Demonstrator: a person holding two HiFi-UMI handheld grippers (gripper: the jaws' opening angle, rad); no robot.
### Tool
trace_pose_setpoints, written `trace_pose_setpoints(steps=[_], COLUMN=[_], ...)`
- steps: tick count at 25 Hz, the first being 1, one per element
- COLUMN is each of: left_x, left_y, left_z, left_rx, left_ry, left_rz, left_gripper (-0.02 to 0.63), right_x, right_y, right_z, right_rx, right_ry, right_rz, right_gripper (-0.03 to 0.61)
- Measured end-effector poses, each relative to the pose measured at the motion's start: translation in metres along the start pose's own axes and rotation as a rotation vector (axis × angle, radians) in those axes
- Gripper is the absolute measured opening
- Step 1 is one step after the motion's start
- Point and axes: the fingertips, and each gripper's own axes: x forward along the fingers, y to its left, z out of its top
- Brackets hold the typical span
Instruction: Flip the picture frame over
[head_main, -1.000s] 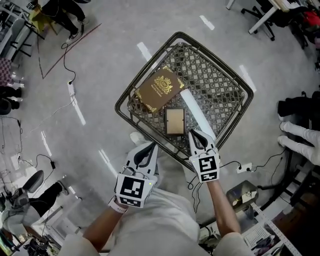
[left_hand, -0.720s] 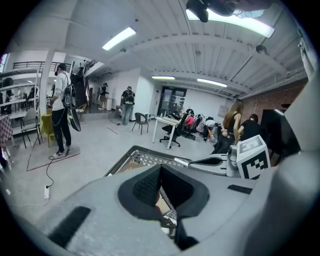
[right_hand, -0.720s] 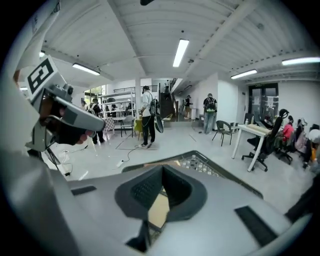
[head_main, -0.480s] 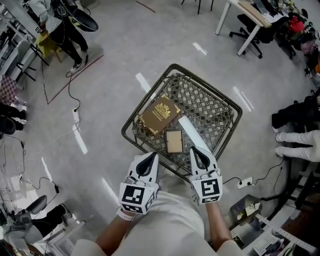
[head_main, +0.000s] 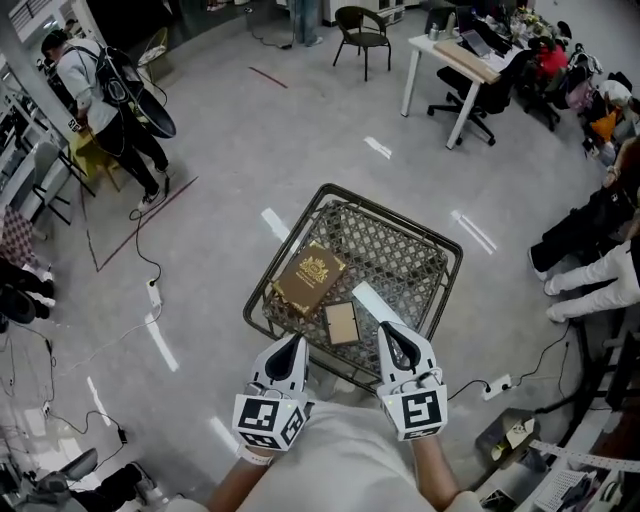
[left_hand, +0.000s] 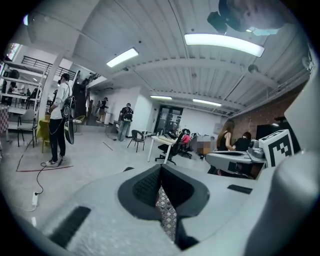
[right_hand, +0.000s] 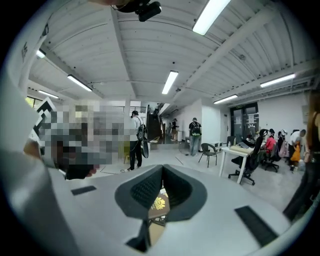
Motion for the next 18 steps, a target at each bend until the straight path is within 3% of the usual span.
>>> trace_pose_setpoints(steps=[7,18], left_x=[-0.003,-0.007], left_y=[-0.012,-0.020], left_z=[0.015,0.017], left_rx=[0.034,0.063], left_ry=[-0.028,-0.033], left_rz=[-0.036,-0.052], left_gripper=[0.017,0.017], right_x=[-0.011,-0.017], right_y=[0.002,0.012], right_z=[0.000,0.001], right_rx=[0.076,0.101], right_ry=[-0.015,-0.001], right_rz=[-0.036,-0.020], right_gripper=[0.017,0.017])
